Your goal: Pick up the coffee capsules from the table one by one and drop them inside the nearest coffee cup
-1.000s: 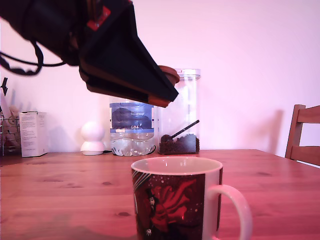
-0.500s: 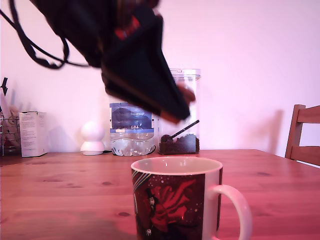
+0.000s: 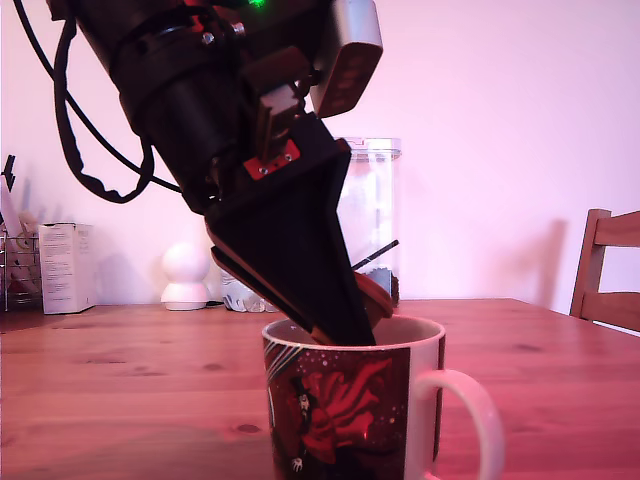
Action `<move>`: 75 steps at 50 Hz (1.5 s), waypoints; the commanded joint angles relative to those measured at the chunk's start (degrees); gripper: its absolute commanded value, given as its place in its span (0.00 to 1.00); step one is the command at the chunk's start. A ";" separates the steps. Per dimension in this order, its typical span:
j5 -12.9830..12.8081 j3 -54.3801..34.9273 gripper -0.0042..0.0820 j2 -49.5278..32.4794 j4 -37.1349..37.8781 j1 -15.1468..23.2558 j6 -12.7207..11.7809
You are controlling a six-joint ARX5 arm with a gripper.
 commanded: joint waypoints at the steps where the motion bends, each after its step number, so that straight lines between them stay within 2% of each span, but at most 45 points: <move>1: 0.02 0.50 0.20 0.52 0.24 -0.35 0.52; 12: -0.59 0.50 0.21 0.52 0.24 -0.26 0.50; 15: -0.61 0.50 0.28 0.52 0.28 -0.26 0.50; 20: -0.61 0.50 0.51 0.52 0.70 -0.26 0.50; 23: -0.61 0.50 0.60 0.52 1.09 -0.26 0.46; 32: -0.52 0.50 0.60 0.52 1.14 -0.26 0.46; 35: -0.31 0.50 0.58 0.52 1.11 -0.26 0.48; 39: 0.13 0.50 0.48 0.52 1.11 -0.26 0.50; 43: 0.63 0.50 0.33 0.52 1.77 -0.26 0.48; 50: 1.64 0.50 0.01 0.52 2.80 -0.26 0.48; 66: 1.44 0.39 0.03 -1.70 7.85 -0.26 0.26; 70: 0.11 0.02 0.03 -3.89 9.18 -0.26 0.20; 71: -0.52 -0.20 0.03 -4.55 9.60 -0.26 -0.76; 75: -2.64 -1.49 0.03 -7.04 11.89 -0.15 -1.60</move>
